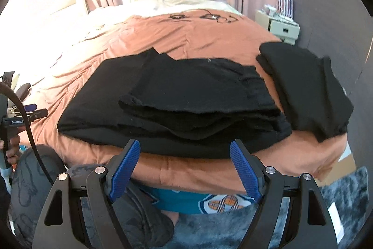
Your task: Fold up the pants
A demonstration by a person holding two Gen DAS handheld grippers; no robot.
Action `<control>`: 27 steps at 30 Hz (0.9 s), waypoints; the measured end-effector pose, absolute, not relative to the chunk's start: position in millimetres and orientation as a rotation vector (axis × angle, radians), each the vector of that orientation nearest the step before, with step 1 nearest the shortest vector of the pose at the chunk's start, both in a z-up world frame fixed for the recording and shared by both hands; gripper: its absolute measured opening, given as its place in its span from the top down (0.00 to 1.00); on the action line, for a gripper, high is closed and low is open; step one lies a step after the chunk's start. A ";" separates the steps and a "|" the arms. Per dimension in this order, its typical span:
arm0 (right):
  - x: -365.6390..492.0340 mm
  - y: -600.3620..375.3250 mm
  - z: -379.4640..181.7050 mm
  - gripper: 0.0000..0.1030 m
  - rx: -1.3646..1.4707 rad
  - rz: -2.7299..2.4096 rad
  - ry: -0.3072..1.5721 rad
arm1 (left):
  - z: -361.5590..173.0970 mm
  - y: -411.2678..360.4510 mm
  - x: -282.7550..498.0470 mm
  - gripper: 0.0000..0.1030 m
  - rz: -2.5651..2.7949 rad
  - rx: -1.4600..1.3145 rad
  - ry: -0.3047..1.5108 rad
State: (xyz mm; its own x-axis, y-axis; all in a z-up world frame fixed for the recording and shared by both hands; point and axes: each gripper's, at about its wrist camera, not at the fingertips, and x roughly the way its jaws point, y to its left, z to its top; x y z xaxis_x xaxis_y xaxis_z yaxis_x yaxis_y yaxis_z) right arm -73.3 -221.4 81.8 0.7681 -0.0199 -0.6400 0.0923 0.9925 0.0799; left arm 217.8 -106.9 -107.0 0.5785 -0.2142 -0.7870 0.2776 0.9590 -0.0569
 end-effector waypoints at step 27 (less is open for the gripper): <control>38.8 -184.8 63.0 0.39 -0.169 0.147 0.780 | -113.1 -105.5 209.3 0.13 -0.277 -0.002 0.891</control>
State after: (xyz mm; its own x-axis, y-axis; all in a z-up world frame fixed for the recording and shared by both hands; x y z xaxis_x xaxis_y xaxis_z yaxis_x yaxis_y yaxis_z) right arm 38.8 -184.8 63.0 0.7022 0.0696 -0.7086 -0.1940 0.9763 -0.0964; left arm 209.3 -105.5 -113.1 0.5951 -0.2393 -0.7672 0.2374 0.9644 -0.1166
